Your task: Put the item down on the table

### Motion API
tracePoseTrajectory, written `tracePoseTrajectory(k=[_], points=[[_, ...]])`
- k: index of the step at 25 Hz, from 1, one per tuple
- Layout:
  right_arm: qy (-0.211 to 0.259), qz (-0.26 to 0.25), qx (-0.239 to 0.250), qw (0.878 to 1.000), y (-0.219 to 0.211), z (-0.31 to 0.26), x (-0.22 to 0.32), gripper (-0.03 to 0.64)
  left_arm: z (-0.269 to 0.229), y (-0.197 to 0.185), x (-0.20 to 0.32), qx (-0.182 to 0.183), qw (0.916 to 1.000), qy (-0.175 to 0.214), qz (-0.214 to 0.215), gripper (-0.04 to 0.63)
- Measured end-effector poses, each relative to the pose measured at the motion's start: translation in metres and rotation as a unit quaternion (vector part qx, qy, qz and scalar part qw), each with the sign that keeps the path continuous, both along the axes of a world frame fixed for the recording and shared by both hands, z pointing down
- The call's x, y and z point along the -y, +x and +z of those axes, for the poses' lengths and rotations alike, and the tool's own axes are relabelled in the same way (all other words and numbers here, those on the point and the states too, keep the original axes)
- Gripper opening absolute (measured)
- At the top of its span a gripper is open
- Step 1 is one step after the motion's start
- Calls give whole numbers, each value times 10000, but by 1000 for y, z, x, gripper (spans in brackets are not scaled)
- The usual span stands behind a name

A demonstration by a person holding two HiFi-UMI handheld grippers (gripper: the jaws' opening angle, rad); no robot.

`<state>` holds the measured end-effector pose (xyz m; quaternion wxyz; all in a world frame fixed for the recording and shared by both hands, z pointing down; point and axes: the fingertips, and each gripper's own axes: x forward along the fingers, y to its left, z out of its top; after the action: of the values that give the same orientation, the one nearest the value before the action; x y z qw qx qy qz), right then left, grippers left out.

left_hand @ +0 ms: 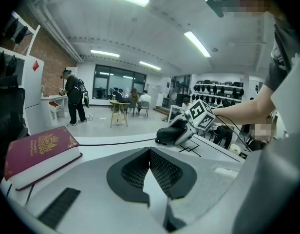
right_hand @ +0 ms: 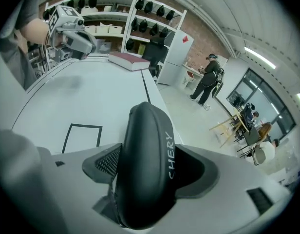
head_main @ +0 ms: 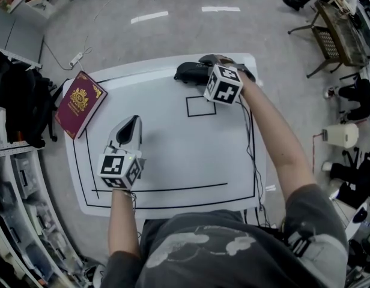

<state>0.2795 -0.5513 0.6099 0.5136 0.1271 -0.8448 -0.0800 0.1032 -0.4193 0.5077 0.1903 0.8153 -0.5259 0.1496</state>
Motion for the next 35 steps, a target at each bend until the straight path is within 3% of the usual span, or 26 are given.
tracePoseTrajectory(k=[8, 15, 23, 27, 31, 35], points=[[81, 313, 457, 9984, 4, -12, 0, 385, -6, 5, -3, 49, 10000, 45, -44, 3], [250, 844, 1076, 9903, 12, -52, -10, 374, -11, 12, -20, -54, 10000, 77, 3, 3], [519, 1820, 1657, 9678, 4, -93, -46, 195, -32, -2, -40, -247, 9986, 326, 348, 3], [662, 2315, 1674, 9560, -7, -99, -77, 94, -41, -20, -54, -408, 9963, 376, 653, 3], [807, 2501, 1600, 9515, -30, -105, -114, 78, -43, -34, -71, -482, 9918, 427, 1106, 3], [1063, 2943, 1785, 9329, -53, -116, -142, 20, -46, -55, -88, -609, 9872, 511, 1383, 3]])
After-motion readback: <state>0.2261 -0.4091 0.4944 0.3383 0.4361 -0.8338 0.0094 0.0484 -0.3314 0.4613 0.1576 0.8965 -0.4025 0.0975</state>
